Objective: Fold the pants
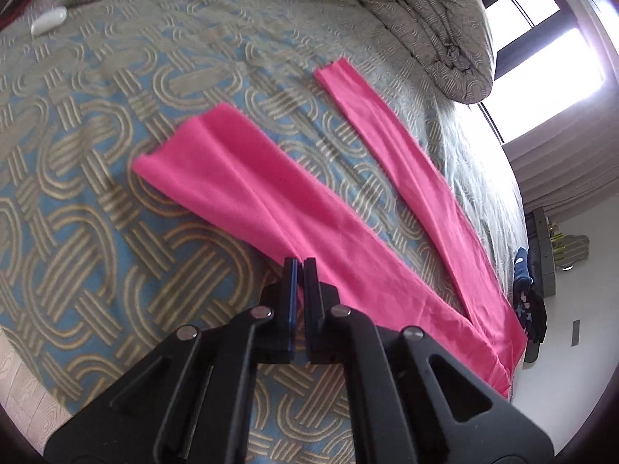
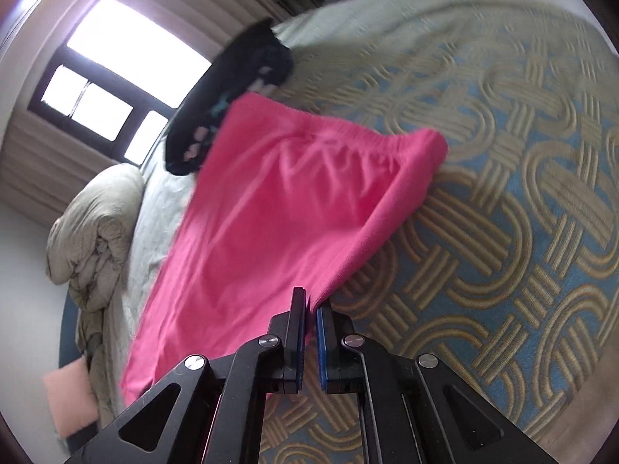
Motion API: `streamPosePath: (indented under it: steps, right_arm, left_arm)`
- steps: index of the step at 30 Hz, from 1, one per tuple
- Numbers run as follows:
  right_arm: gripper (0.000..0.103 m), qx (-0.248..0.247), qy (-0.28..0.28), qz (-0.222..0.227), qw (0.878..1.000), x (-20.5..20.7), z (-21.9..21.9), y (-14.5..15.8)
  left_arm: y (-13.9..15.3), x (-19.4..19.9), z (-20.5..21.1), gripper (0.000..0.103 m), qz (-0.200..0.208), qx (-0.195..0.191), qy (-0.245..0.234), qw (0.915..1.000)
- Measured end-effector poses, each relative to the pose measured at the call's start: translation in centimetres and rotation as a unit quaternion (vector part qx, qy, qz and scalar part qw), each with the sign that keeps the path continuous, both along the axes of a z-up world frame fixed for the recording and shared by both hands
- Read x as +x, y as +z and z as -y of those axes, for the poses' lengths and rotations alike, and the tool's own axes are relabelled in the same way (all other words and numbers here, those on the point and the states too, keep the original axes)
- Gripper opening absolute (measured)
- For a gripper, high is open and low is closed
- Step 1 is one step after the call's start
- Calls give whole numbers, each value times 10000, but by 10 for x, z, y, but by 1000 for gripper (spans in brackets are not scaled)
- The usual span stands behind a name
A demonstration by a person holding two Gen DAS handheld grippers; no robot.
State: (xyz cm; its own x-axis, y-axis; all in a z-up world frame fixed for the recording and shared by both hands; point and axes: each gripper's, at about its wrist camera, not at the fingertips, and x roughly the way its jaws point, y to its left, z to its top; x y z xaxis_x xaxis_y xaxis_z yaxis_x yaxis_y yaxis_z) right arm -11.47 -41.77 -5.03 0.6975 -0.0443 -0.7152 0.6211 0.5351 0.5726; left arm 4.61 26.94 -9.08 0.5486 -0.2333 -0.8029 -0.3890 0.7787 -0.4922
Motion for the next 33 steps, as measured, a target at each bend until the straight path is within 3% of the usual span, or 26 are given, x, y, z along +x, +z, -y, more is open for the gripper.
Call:
streamPosePath:
  steps: [5,8,9,11,12,13,17,19,23,24,25,26,27,28,31,33]
  right_arm:
    - [4,-519,141,411,9977,3,-12,42]
    - [4,-877,209,607,9941,7,-20,66]
    - [4,-975,216,635,9930,8,-21,70]
    - [4,-1143,224,641,9911,8,-25,77]
    - [4,-1191,223,623,9907,6,-26,77]
    - [4,-1198,221,566,9909,5,-26,75]
    - [6,-847,189,131,9961,1,-17,49]
    - [8,-573,110,-91,9983,-4,-9,32]
    - [24,-42,-118,-284,9995,-19,3,-1]
    - [32,53,-190,-317,9993,-22,5,-8]
    - [36,169,-270,-374,9988,-24,8,-14]
    - [48,245,-310,-374,9985,-26,10,-17]
    - [58,383,-351,-299,9982,-28,13,-22]
    - [61,529,-379,-191,9977,-29,16,-27]
    - [68,613,-413,-37,9973,-24,19,-33]
    - [69,387,-450,-4,9982,-15,18,-30]
  left_arm:
    - [37,2,-5,3,443,269,52,9986]
    - [41,7,-4,4,349,357,-29,9987]
    - [35,7,-5,10,199,362,-3,9991]
    - [20,6,-9,46,-41,272,126,9995]
    - [8,3,-12,69,-207,166,308,9992]
    - [-4,-1,-16,74,-326,33,520,9981]
    - [-39,-1,-21,73,-667,-510,572,9948]
    - [-40,2,-21,73,-572,-440,628,9954]
    - [-37,13,-21,73,-414,-536,580,9960]
    - [-38,16,-21,73,-400,-558,589,9959]
    - [-38,20,-20,66,-385,-552,595,9960]
    - [-40,25,-19,57,-387,-482,580,9964]
    - [-42,28,-17,32,-432,-441,509,9968]
    - [-44,31,-15,6,-482,-453,413,9970]
    - [-43,30,-12,4,-468,-357,341,9977]
    - [-36,27,-10,4,-366,-228,283,9987]
